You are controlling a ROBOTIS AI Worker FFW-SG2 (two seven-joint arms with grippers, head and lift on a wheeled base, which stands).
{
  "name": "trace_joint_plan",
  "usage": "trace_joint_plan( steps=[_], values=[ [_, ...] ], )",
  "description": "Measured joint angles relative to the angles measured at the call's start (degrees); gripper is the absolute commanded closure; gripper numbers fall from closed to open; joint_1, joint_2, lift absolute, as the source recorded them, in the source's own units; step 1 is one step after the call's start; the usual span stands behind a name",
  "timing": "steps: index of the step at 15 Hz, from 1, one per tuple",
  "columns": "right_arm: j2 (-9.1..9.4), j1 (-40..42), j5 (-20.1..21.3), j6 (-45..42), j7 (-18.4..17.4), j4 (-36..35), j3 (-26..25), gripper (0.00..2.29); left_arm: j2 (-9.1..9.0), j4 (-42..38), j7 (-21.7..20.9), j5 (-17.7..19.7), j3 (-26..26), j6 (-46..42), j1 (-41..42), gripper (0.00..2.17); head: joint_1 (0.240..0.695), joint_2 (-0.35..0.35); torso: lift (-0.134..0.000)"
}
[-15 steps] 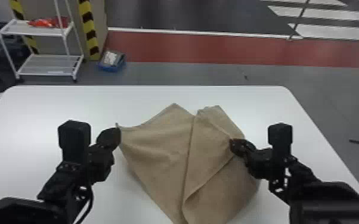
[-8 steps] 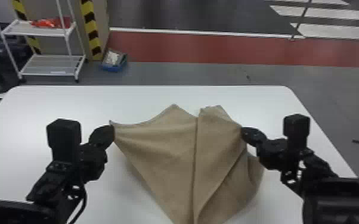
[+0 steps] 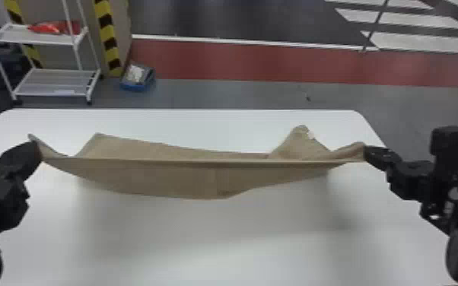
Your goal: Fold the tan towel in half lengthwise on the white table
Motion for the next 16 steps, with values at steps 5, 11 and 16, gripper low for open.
trace_joint_plan(
  steps=[5, 11, 16],
  values=[
    [-0.05, -1.6, 0.8, 4.4, 1.4, -2.0, 1.8, 1.33, -0.35, -5.2, 2.7, -0.5, 2.4, -2.0, 3.0, 1.63, 0.695, -0.057, -0.123],
    [1.27, -21.8, 6.3, 6.6, -0.4, 11.4, 13.3, 1.33, 0.60, 9.0, 2.3, -0.4, 4.0, 1.3, -17.3, 1.63, 0.581, 0.058, -0.123],
    [1.84, -30.5, 6.3, 1.1, -0.6, 18.1, 13.1, 1.33, 2.78, 17.2, 2.0, 3.6, 7.3, -0.2, -28.5, 1.63, 0.467, 0.092, -0.123]
  ],
)
